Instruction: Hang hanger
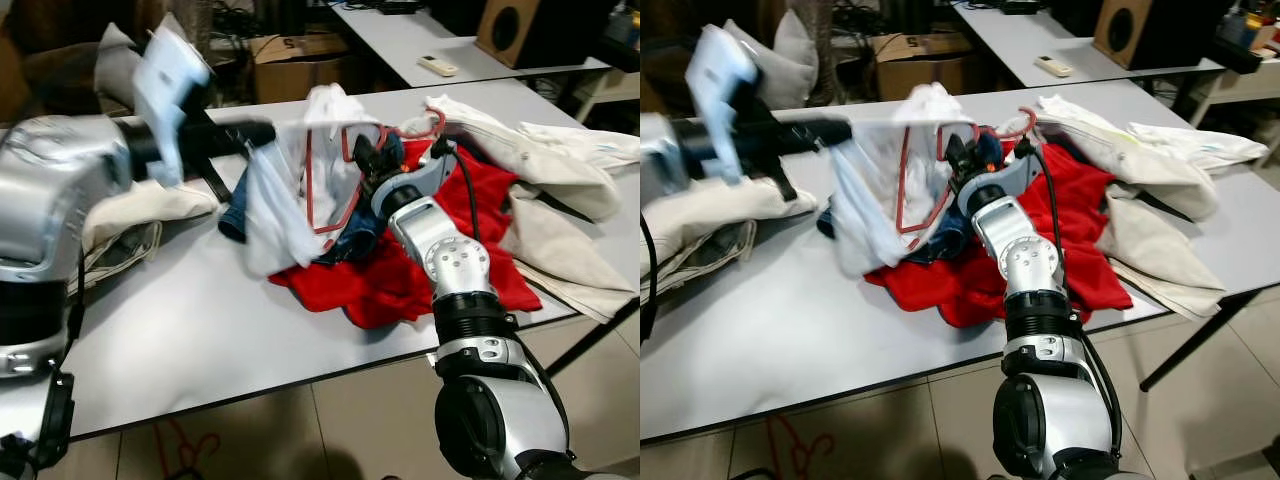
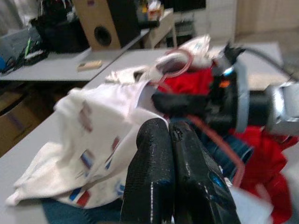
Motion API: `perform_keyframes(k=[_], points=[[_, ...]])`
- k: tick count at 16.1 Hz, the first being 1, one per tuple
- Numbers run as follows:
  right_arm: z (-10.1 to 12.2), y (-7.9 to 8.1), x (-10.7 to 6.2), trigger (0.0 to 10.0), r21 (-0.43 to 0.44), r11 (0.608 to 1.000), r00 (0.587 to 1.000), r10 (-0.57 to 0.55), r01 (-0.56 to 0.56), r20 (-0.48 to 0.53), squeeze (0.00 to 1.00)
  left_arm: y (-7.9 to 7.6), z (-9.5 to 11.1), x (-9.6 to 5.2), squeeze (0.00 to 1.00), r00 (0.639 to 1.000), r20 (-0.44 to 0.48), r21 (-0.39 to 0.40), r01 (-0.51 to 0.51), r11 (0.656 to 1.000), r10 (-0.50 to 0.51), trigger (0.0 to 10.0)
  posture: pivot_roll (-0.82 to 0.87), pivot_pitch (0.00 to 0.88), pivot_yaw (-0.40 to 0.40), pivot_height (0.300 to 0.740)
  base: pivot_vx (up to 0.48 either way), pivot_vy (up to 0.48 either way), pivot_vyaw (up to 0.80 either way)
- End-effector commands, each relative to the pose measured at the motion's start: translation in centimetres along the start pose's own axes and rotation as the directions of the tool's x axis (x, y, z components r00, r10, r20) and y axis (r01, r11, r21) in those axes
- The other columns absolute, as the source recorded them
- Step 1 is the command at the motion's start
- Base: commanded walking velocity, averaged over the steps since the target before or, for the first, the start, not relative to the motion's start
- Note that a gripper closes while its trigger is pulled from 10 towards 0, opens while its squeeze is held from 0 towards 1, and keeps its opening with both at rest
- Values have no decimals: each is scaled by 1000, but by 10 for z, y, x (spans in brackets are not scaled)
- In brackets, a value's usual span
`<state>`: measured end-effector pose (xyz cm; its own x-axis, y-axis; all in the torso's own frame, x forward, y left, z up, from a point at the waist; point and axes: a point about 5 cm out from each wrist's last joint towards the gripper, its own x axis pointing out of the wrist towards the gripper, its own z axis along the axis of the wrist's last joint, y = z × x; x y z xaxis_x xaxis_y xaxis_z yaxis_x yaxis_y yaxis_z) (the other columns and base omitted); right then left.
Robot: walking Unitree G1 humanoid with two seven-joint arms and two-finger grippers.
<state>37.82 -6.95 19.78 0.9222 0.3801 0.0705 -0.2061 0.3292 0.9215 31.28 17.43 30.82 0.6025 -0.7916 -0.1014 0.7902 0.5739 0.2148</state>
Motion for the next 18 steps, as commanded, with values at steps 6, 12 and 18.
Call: perform_keyframes(k=[6, 12, 18], points=[[-16, 20, 9, 10000, 83, 996, 1000, 22, -24, 20, 0, -37, 5, 19, 0, 970, 61, -77, 240, 968, -235, 0, -9, 0, 15, 740, 0, 0, 0], [-4, 12, 16, 10000, 164, 986, 994, -24, 6, 109, 0, -51, -2, 23, 0, 967, 31, -99, 256, 962, -254, 0, 9, 0, 11, 740, 0, 0, 0], [-32, 14, 18, 10000, 60, 998, 1000, -31, 30, 4, 0, -45, 38, 44, 0, 939, 304, -206, 233, 950, -164, 0, 11, 0, 21, 740, 0, 0, 0]])
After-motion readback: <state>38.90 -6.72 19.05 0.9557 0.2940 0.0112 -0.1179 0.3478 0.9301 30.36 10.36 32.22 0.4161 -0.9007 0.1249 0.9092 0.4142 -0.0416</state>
